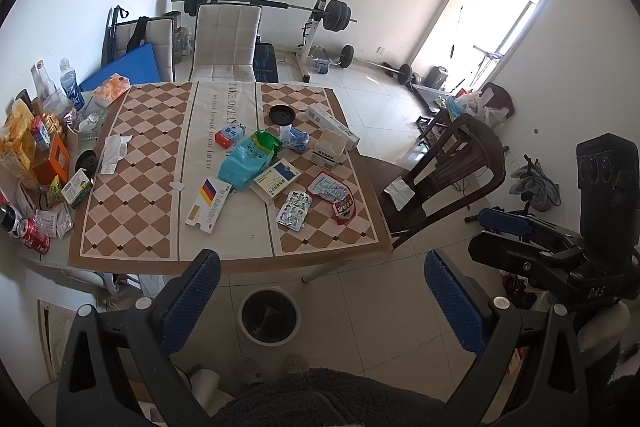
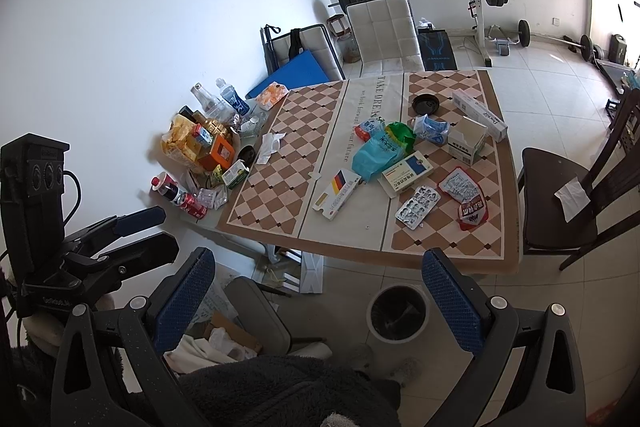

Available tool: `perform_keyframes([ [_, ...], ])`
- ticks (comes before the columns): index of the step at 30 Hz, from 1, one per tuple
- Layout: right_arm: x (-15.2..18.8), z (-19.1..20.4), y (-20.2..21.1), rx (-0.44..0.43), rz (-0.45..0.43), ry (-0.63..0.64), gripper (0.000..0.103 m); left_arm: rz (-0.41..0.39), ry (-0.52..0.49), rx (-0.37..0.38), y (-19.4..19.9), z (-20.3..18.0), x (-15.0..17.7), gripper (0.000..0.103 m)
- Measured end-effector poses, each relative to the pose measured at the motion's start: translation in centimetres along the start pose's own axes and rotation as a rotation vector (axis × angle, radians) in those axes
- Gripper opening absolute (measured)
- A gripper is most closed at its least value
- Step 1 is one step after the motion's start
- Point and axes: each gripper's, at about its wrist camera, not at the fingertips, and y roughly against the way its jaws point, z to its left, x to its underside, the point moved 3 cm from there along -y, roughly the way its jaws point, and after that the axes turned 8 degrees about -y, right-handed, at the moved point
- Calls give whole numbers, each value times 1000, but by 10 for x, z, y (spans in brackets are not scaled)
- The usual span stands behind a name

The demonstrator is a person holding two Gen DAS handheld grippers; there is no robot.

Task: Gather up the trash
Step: 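Grasp the silver blister pack with left tool while right tool grasps red-white wrapper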

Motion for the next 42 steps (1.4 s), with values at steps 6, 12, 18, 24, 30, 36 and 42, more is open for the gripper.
perform_keyframes([
  [6, -5, 0, -2, 34, -26, -37, 103, -8, -72, -254, -25, -2, -14, 103],
  [12, -18, -48, -31, 234, -94, -184, 103, 88, -127, -489, -115, 38, -10, 103],
  [18, -35, -137, -113, 402, 29, -232, 103, 269, -42, -511, -206, 91, 8, 103],
  [24, -62, -236, -233, 470, 205, -176, 103, 408, -23, -487, -304, 87, 9, 103],
  [30, -80, -300, -377, 514, 422, 2, 103, 555, 11, -459, -398, 77, 0, 103],
  [36, -70, -324, -456, 480, 603, 153, 75, 661, -34, -356, -466, 55, -10, 103],
  [42, -80, -367, -431, 389, 619, 20, 40, 746, -125, -259, -512, 33, -15, 103],
])
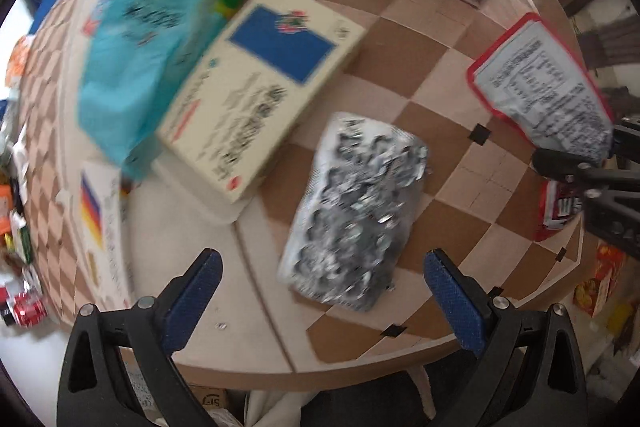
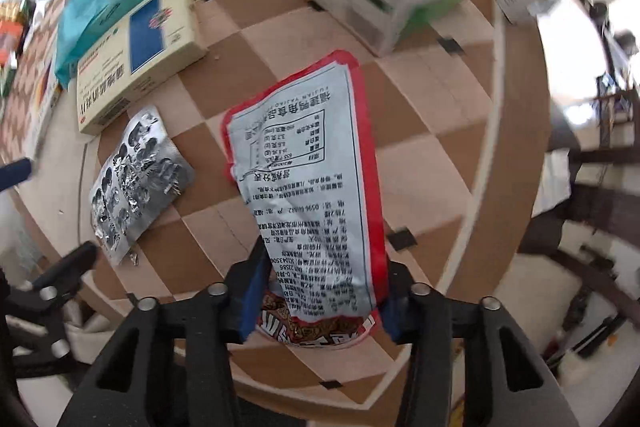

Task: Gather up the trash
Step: 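Grasp the silver blister pack with left tool while right tool grasps red-white wrapper, then carry both items over the white bin and open both tools to drop them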

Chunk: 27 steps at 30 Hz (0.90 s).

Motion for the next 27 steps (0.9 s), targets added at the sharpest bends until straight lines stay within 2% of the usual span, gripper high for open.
perform_keyframes([
  [2, 3, -22, 3, -31, 14, -50, 37, 29, -15, 11, -9, -6, -7, 101],
  [3, 5, -31, 4, -42, 19, -68, 36, 36, -17, 16, -13, -7, -10, 96],
  [4, 6, -38, 4, -50, 21, -82, 35, 49, -9, 26, -17, -8, -10, 78],
  [5, 5, -45, 4, -57, 22, -94, 35, 45, 14, 56, -17, -7, -10, 70],
  [12, 10, -60, 6, -95, 18, -125, 30, 26, 64, 64, -16, -3, 6, 67],
  [17, 18, -42, 10, -116, 4, -126, 26, -20, 128, 61, -7, -3, 12, 67],
  [20, 26, -38, 18, -135, -12, -140, 19, -72, 181, 82, 4, 2, 24, 67],
  [27, 55, -9, 42, -187, -60, -200, 19, -194, 256, 95, 40, 19, 67, 67],
])
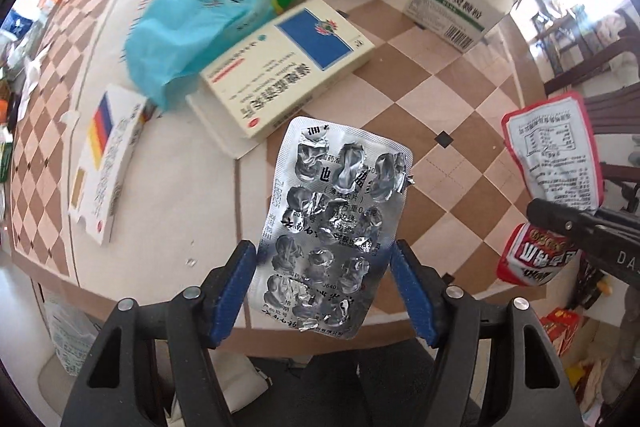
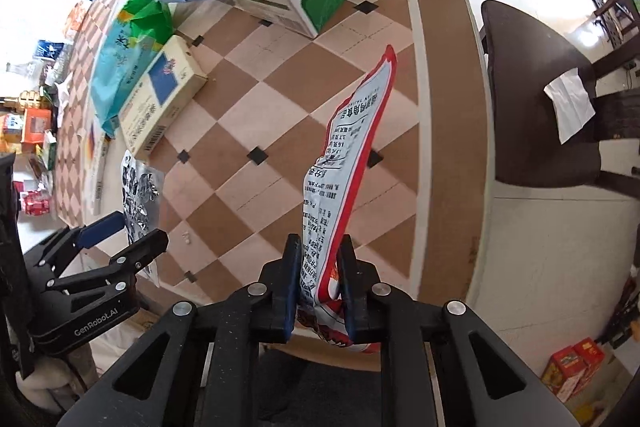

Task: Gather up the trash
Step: 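Carry both items over the white bin and open both tools to drop them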

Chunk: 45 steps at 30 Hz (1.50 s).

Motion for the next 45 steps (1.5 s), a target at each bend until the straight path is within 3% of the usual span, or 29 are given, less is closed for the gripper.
perform_keyframes([
  [5, 41, 26, 17, -49, -30, -5, 19, -85, 76, 31, 24, 17, 43, 67],
  [11, 135, 55, 21, -103, -26, 25, 19, -91, 213, 87, 39, 38, 124, 67],
  [16, 216, 54, -32, -117, 87, 9, 19, 23, 344, 149, -15, 46, 191, 67],
  [20, 251, 50, -109, -59, 178, 26, 19, 98, 442, 178, -86, 58, 222, 67],
  [26, 263, 47, -234, 8, 231, 85, 19, 190, 555, 251, -217, 74, 246, 67],
  [33, 239, 18, -351, 47, 250, 118, 18, 255, 541, 267, -339, 87, 243, 67],
  [39, 220, -8, -417, 53, 289, 129, 19, 306, 541, 296, -385, 86, 248, 67],
  [45, 210, -17, -462, 25, 331, 110, 20, 333, 547, 314, -393, 86, 256, 68],
])
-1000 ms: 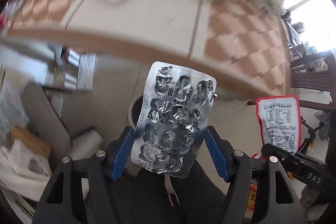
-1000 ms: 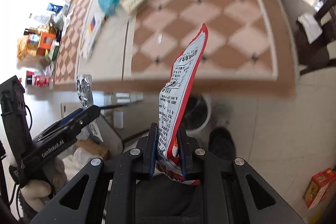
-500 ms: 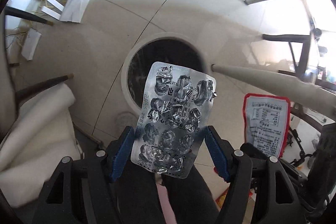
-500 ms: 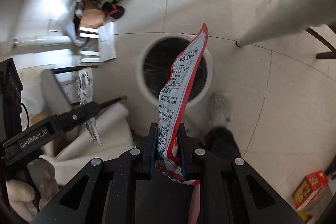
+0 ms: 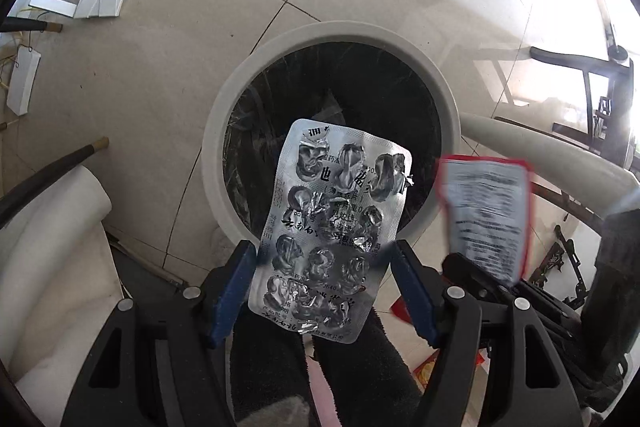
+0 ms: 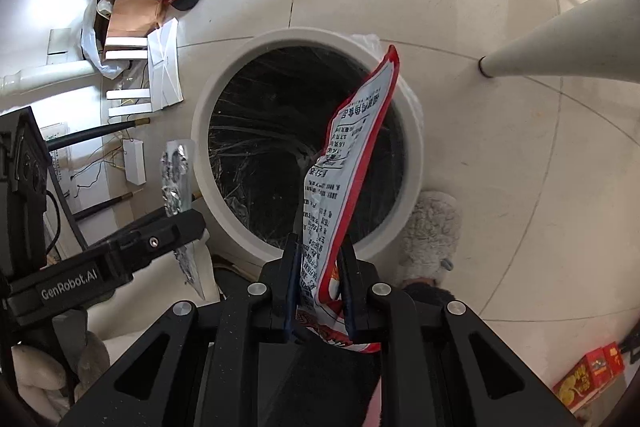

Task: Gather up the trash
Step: 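Carry both items over the white bin and open both tools to drop them, then move both tools back up toward the table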

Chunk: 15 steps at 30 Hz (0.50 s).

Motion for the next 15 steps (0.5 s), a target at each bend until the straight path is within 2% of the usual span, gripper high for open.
perform_keyframes([
  [1, -3, 0, -5, 0, 5, 3, 23, -4, 1, -6, 2, -1, 0, 72],
  [2, -4, 0, -7, 1, 7, 1, 27, -11, 1, -11, 4, 1, 1, 82],
  [4, -6, 2, -11, 12, 14, 1, 27, -25, 1, -37, 9, 4, 3, 94],
  [5, -6, 3, -12, 31, 12, 3, 31, -34, 4, -52, 13, 6, 4, 96],
  [6, -7, 6, -12, 44, 7, 1, 40, -39, 6, -64, 14, 4, 5, 96],
  [7, -6, 6, -10, 54, 4, -2, 45, -43, 6, -83, 16, 6, 5, 96],
  [10, -4, 9, -3, 121, -24, 9, 61, -74, -8, -161, 28, 7, 11, 100],
  [12, -2, 14, 2, 165, -41, 25, 90, -88, -24, -223, 37, 7, 18, 102],
  [14, 2, 18, 12, 222, -69, 42, 101, -102, -33, -272, 46, 7, 25, 102],
  [15, 5, 20, 18, 239, -79, 50, 102, -106, -37, -295, 50, 6, 30, 102],
])
